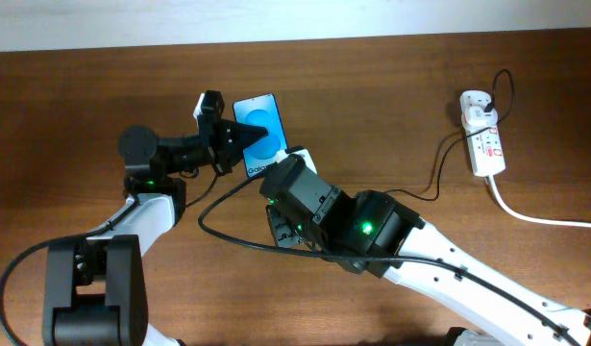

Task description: Plug charger to phone and switch on socket

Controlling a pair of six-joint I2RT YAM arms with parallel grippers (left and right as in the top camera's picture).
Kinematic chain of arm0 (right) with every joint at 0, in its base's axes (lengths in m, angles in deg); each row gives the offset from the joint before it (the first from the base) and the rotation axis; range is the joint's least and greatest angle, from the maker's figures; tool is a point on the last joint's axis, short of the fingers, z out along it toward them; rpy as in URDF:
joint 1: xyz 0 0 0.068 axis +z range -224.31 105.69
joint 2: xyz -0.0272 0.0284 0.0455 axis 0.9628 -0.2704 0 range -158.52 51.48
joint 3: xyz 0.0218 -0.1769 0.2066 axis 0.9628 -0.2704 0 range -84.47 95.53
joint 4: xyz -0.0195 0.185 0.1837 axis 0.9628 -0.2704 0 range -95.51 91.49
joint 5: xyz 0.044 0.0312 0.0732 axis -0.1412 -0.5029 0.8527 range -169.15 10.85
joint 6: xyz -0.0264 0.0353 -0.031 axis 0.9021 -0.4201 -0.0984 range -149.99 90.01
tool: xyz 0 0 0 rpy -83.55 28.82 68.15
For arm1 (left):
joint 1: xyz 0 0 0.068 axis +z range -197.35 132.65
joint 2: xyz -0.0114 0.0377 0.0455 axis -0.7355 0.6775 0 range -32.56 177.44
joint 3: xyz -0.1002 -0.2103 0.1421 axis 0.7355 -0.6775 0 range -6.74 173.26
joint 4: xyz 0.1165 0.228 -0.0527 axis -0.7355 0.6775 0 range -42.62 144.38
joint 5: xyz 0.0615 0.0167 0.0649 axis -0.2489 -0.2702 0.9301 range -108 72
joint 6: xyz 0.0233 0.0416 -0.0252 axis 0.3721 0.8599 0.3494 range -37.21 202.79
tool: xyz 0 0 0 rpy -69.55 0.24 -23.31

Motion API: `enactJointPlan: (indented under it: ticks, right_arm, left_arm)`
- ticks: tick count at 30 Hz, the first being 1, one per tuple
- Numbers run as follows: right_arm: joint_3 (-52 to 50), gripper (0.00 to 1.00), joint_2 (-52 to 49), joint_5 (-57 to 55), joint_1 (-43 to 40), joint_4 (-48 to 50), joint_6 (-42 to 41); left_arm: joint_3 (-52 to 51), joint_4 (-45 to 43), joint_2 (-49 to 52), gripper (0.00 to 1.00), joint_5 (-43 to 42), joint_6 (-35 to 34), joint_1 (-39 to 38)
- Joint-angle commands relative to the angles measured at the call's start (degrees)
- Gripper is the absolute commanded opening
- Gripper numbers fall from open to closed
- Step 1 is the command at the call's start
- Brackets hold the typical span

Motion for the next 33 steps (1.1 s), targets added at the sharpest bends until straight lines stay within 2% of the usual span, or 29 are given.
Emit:
enactJointPlan:
  ticks: [1,4,18,23,26,29,33]
  right_arm:
    - [0.0,0.04,0.0,-1.4,-0.5,1.0,-0.4]
    - [0.0,0.04,0.0,-1.3,-2.5,1.0,-0.4]
    - [0.0,0.04,-0.1,-0.5,-3.1,8.2,1.0]
    - [0.0,0.05,-0.5,-0.7,-3.1,10.7,5.0]
    - [0.0,0.12,-0.5,-0.7,-3.1,10.3,5.3]
    - [0.0,0.23,-0.5,-0.7,-3.1,8.9,5.2]
    - [0.2,0.45,0.0,-0.4,-3.1,6.8,5.2]
  left_arm:
    - [1.0,-3.6,-0.5,0.0,-1.0,-0.6,0.0]
    - [1.0,-8.6,-0.5,0.0,-1.0,-0.6,0.0]
    - [1.0,-8.5,-0.5,0.0,-0.8,-0.3,-0.1]
    - [1.0,-8.5,-0.5,0.0,-1.9,0.9,-1.4]
    - [1.0,-8.5,-0.5,0.0,-2.6,1.0,-1.5]
    - [1.0,-8.5,-0.5,0.0,-2.3,1.4,-1.5]
    - [1.0,-8.5,-0.5,0.0,-1.4,5.1,-1.5]
